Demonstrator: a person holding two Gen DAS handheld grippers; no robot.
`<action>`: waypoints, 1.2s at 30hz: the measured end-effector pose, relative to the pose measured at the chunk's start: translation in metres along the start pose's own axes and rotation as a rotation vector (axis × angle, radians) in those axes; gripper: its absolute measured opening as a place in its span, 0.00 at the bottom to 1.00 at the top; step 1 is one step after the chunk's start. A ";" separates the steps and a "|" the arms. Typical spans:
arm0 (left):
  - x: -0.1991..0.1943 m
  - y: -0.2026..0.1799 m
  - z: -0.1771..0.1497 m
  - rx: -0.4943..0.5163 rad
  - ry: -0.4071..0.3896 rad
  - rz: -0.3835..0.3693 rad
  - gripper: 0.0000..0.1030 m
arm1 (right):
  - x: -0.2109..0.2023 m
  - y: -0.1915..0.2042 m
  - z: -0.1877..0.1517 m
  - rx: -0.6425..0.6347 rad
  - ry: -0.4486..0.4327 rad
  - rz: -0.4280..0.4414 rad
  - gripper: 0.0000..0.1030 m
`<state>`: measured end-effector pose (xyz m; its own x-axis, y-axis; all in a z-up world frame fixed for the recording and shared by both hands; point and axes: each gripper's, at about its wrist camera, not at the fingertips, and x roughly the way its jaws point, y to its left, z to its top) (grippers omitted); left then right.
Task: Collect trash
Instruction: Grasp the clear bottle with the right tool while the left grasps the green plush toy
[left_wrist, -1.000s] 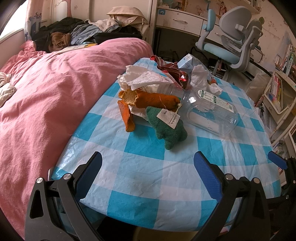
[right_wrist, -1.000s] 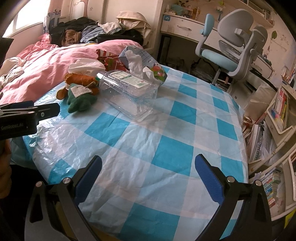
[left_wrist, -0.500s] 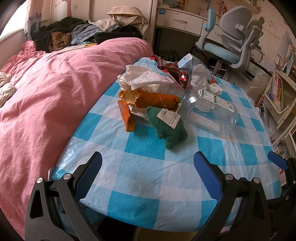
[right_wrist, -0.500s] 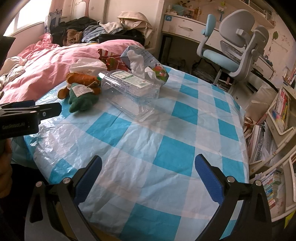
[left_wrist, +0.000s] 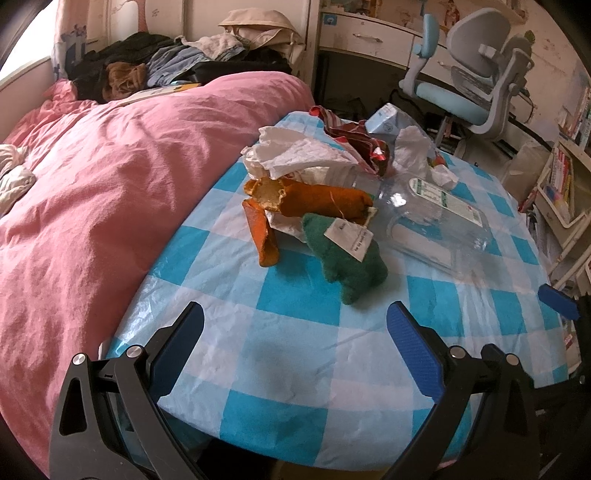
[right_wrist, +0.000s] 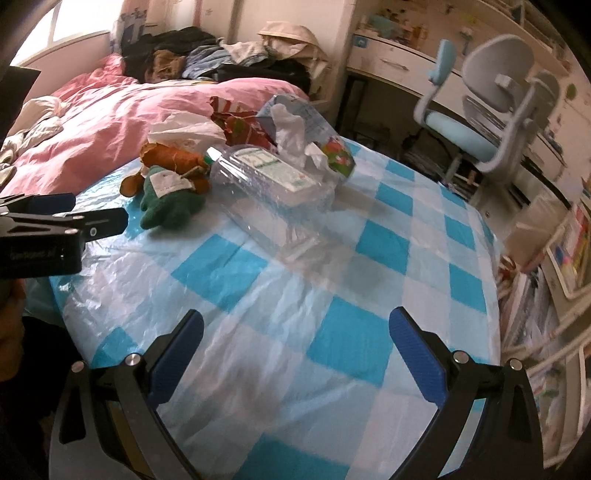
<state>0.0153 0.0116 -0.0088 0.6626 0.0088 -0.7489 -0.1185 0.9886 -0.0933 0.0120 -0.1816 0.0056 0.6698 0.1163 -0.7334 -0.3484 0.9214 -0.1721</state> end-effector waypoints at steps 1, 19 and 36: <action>0.001 -0.001 0.002 -0.006 0.001 0.003 0.93 | 0.002 -0.001 0.003 -0.010 -0.002 0.008 0.94; 0.043 -0.016 0.041 -0.023 0.074 -0.023 0.93 | 0.058 -0.013 0.059 -0.090 -0.070 0.238 0.88; 0.021 -0.011 0.019 -0.004 0.096 -0.201 0.32 | 0.010 -0.021 0.028 -0.035 -0.018 0.320 0.58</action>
<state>0.0448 0.0042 -0.0110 0.5996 -0.2033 -0.7740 0.0058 0.9683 -0.2498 0.0446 -0.1892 0.0202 0.5342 0.4049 -0.7421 -0.5654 0.8237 0.0425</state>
